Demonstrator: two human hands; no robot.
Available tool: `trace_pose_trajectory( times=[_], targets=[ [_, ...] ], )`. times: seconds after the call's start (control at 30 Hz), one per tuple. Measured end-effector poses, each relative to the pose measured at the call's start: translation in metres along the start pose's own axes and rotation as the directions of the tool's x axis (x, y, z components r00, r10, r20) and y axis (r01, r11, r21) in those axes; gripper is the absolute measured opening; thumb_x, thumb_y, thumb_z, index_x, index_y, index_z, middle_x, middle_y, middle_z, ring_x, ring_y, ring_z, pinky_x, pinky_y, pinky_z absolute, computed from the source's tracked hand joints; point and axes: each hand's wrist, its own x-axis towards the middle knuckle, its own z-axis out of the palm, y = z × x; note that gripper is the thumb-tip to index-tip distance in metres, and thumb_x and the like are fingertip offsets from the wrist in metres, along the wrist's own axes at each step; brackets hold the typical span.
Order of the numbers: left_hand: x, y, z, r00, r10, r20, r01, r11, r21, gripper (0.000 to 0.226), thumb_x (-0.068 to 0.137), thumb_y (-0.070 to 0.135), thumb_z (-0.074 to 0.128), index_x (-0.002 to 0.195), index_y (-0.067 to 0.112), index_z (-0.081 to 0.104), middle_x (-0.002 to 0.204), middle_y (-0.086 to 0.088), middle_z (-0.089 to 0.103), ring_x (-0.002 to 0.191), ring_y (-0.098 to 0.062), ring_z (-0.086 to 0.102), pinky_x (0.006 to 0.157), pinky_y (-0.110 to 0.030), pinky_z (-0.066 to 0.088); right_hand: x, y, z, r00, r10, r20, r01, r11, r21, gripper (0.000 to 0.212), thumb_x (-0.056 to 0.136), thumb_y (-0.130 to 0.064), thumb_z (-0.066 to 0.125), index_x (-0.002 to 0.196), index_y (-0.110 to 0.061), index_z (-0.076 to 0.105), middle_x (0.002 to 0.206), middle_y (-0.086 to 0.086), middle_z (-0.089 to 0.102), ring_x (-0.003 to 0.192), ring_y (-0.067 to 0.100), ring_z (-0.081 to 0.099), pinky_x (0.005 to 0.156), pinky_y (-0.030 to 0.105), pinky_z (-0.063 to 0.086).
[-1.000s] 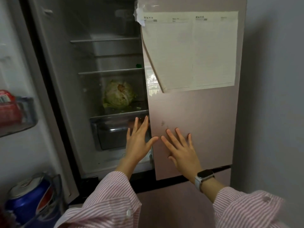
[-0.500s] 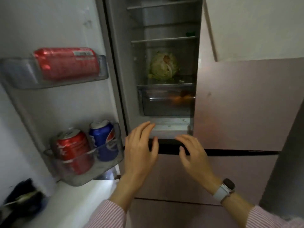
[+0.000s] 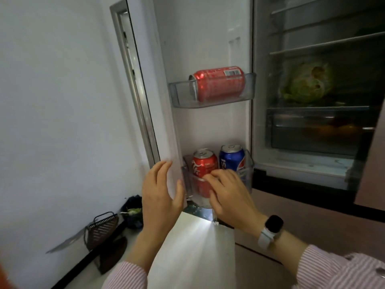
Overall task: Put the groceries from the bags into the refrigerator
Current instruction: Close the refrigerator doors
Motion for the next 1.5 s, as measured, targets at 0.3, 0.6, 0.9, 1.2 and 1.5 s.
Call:
trace_pose_trajectory(
  times=[0.3, 0.6, 0.9, 1.2, 1.5],
  targets=[
    [-0.009, 0.030, 0.023, 0.981, 0.196, 0.001, -0.196, 0.981, -0.010, 0.069, 0.088, 0.046, 0.042, 0.143, 0.010, 0.019, 0.149, -0.013, 0.020, 0.142, -0.030, 0.015, 0.113, -0.050, 0.021, -0.046, 0.045, -0.044, 0.986, 0.115, -0.118, -0.100, 0.987, 0.122, 0.028, 0.083, -0.025, 0.047, 0.100, -0.007, 0.059, 0.100, 0.014, 0.059, 0.100, 0.014, 0.047, 0.097, 0.029, 0.042],
    [-0.017, 0.106, 0.065, 0.842, 0.538, -0.042, -0.540, 0.841, -0.040, 0.048, 0.088, 0.037, 0.043, 0.134, 0.024, 0.040, 0.147, 0.002, 0.033, 0.143, -0.018, 0.014, 0.111, -0.050, 0.009, -0.090, 0.075, -0.106, 0.952, 0.184, -0.246, -0.147, 0.976, 0.160, 0.043, 0.092, -0.022, 0.041, 0.133, -0.010, 0.036, 0.135, 0.008, 0.042, 0.131, -0.006, 0.029, 0.106, 0.010, 0.028],
    [-0.004, 0.166, 0.093, 0.820, 0.550, -0.160, -0.569, 0.812, -0.126, 0.048, 0.086, 0.021, 0.050, 0.132, 0.015, 0.039, 0.142, -0.012, 0.030, 0.141, -0.024, 0.017, 0.111, -0.047, 0.019, -0.110, 0.090, -0.141, 0.941, 0.321, -0.107, -0.326, 0.945, -0.028, 0.056, 0.092, -0.027, 0.034, 0.143, -0.013, 0.016, 0.152, 0.000, 0.012, 0.141, 0.006, 0.011, 0.113, 0.011, 0.011],
    [0.034, 0.187, 0.151, 0.757, 0.613, 0.225, -0.560, 0.787, -0.260, 0.065, 0.093, 0.041, 0.033, 0.148, 0.028, 0.000, 0.156, 0.000, -0.002, 0.144, -0.022, -0.004, 0.115, -0.054, 0.010, -0.096, 0.125, -0.155, 0.819, 0.570, -0.065, -0.553, 0.815, 0.172, 0.058, 0.097, -0.027, 0.033, 0.140, -0.030, -0.006, 0.155, -0.005, 0.004, 0.140, 0.003, 0.008, 0.115, 0.022, 0.014],
    [0.065, 0.188, 0.195, 0.689, 0.704, 0.174, -0.709, 0.704, -0.040, 0.078, 0.080, 0.030, 0.067, 0.145, 0.027, 0.023, 0.154, -0.005, 0.016, 0.141, -0.035, 0.013, 0.106, -0.068, 0.017, -0.109, 0.169, -0.139, 0.951, 0.301, -0.070, -0.280, 0.741, -0.610, 0.087, 0.076, -0.035, 0.068, 0.143, -0.010, 0.019, 0.151, 0.016, 0.021, 0.137, 0.032, 0.028, 0.100, 0.053, 0.041]
  ],
)
